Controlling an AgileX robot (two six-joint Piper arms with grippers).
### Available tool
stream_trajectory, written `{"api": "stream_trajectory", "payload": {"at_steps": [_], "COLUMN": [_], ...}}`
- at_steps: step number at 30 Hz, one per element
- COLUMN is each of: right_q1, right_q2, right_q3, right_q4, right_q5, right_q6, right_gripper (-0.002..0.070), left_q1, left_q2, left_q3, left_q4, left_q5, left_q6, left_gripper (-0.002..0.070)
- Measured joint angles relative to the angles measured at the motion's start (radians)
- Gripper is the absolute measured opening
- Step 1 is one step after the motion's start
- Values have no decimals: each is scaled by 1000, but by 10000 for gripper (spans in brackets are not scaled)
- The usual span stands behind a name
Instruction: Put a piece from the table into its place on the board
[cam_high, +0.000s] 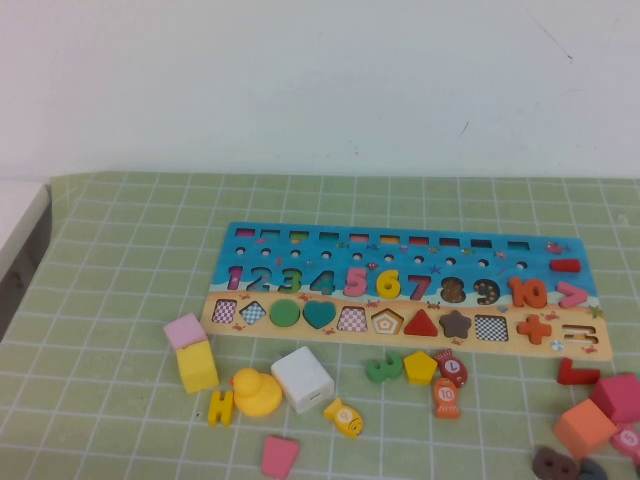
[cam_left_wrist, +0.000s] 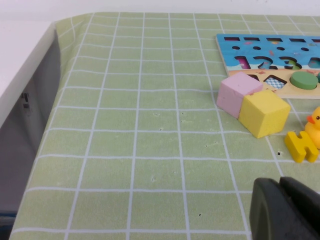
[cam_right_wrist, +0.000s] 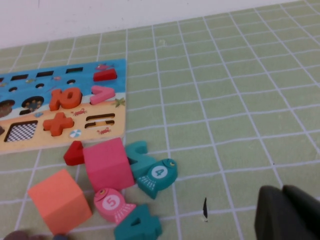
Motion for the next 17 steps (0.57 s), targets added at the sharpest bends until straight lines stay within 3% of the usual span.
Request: {"api": "stream_trajectory", "payload": {"at_steps": [17], "right_q1": [10], "right_q2": [0], "right_q3": [0], "right_q4": [-3], "right_q5": [2], "right_q6": [3], "right_gripper": [-3], "left_q1": [0], "left_q2": [0], "left_q3": [0], "left_q4": [0], "left_q5": [0], "left_q6": [-1], "left_gripper": [-2]}}
